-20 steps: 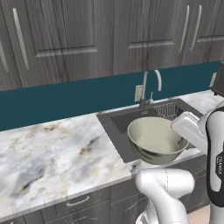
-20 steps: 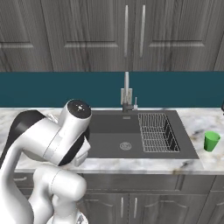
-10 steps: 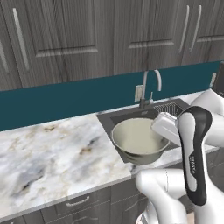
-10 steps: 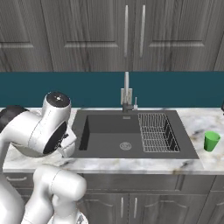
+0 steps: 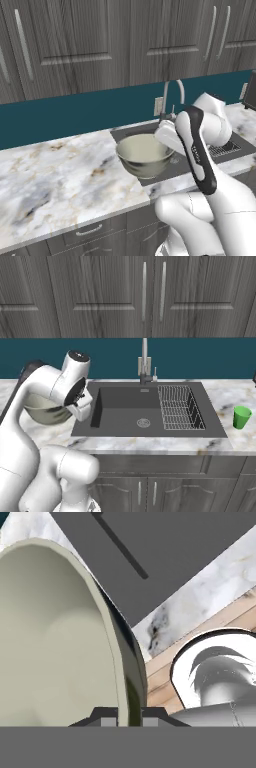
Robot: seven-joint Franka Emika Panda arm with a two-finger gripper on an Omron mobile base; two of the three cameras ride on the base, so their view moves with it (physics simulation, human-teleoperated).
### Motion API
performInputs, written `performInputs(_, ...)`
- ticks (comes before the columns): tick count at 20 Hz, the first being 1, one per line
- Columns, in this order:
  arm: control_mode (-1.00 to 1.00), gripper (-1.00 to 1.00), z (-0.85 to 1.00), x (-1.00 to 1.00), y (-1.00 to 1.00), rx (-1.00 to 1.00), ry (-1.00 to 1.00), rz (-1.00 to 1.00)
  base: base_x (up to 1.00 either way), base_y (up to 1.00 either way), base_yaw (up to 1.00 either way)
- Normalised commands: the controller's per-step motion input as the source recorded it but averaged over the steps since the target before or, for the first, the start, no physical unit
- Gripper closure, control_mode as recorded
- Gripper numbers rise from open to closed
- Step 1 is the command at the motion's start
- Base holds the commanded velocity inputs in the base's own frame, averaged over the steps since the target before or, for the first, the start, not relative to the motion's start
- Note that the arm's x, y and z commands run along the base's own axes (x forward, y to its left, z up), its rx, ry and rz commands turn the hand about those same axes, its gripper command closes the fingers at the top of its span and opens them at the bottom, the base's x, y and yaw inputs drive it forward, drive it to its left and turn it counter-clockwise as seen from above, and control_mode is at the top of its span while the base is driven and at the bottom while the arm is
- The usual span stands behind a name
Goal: Pick the cup and bowl from the counter and place them on the counter next to the sink.
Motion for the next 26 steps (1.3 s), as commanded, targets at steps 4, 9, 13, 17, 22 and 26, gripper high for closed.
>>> performInputs(4, -1.00, 1.00, -0.56, 0.58, 0.45, 0.00, 0.05, 0.00, 0.00, 0.00, 0.00)
performInputs(9, -1.00, 1.00, -0.62, 0.44, 0.47, 0.01, 0.00, 0.00, 0.00, 0.00, 0.00)
performInputs(13, -1.00, 1.00, -0.41, 0.38, 0.34, 0.07, -0.02, 0.00, 0.00, 0.00, 0.00)
performInputs(17, -1.00, 1.00, -0.16, 0.44, 0.20, 0.04, -0.04, 0.00, 0.00, 0.00, 0.00)
performInputs(22, -1.00, 1.00, -0.14, 0.39, 0.17, 0.00, -0.01, 0.00, 0.00, 0.00, 0.00)
performInputs(26, -1.00, 1.00, -0.21, 0.43, 0.03, 0.00, 0.00, 0.00, 0.00, 0.00, 0.00)
